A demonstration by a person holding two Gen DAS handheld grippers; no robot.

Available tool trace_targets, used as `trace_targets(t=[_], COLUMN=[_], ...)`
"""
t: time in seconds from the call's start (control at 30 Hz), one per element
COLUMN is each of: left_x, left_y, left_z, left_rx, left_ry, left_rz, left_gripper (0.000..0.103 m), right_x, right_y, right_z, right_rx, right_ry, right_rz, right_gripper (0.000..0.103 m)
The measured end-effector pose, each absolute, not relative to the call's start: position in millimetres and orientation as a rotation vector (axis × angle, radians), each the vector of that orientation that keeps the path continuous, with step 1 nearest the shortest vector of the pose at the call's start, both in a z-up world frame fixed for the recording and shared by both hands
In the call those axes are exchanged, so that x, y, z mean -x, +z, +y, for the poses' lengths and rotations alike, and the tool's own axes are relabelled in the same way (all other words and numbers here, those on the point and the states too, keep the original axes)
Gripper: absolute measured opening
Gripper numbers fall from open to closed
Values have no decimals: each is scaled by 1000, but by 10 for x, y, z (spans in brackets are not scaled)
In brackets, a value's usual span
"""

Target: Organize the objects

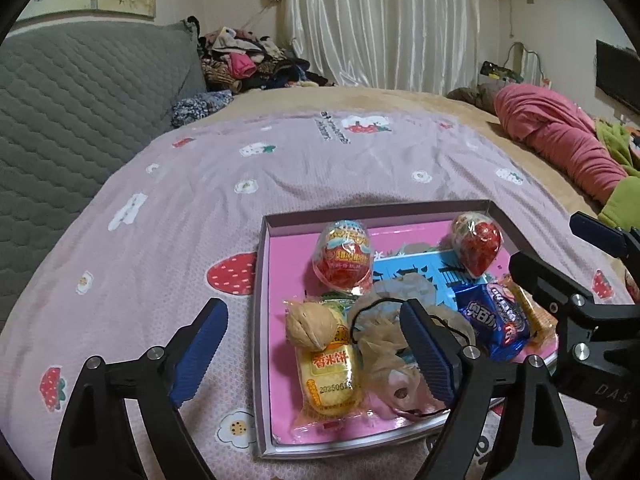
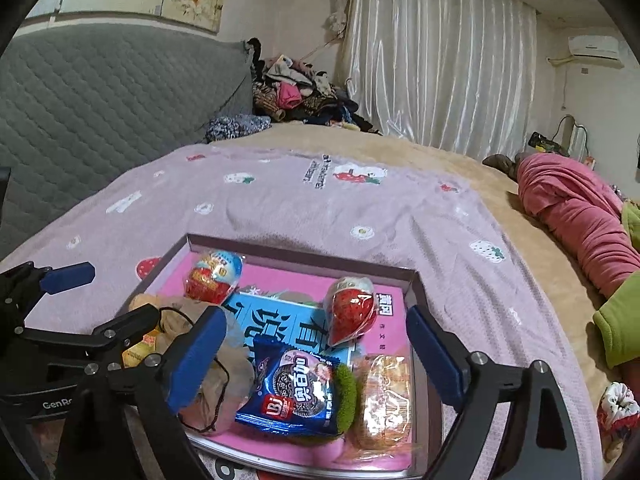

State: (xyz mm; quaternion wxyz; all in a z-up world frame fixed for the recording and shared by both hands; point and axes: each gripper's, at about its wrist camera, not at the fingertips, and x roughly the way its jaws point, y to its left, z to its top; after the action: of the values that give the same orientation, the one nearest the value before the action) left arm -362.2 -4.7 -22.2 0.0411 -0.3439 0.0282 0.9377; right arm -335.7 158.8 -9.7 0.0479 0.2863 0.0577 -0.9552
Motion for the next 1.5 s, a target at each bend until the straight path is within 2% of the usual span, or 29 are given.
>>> trace_targets(t=[0.27, 0.5, 0.97, 1.5], left_x=[3471, 3354, 2846, 2010], left_y=[3, 194, 578, 992], left_z=[-131, -208, -173, -290], left_rx=[981, 930, 936, 948], left_ry=[2914, 2951, 2965, 3006], left_rz=[60, 35, 14, 19], left_gripper=[102, 102, 102, 102], right_x=[3210, 3088, 2595, 1840], right_y=[120, 271, 686, 1146], right_z=[1678, 1646, 1659, 1731], right_rx=[-774, -739, -757, -761], right_ry=[-2964, -2979, -3003, -3000], right_rz=[131, 142, 224, 196], right_gripper=[98, 102, 102, 102])
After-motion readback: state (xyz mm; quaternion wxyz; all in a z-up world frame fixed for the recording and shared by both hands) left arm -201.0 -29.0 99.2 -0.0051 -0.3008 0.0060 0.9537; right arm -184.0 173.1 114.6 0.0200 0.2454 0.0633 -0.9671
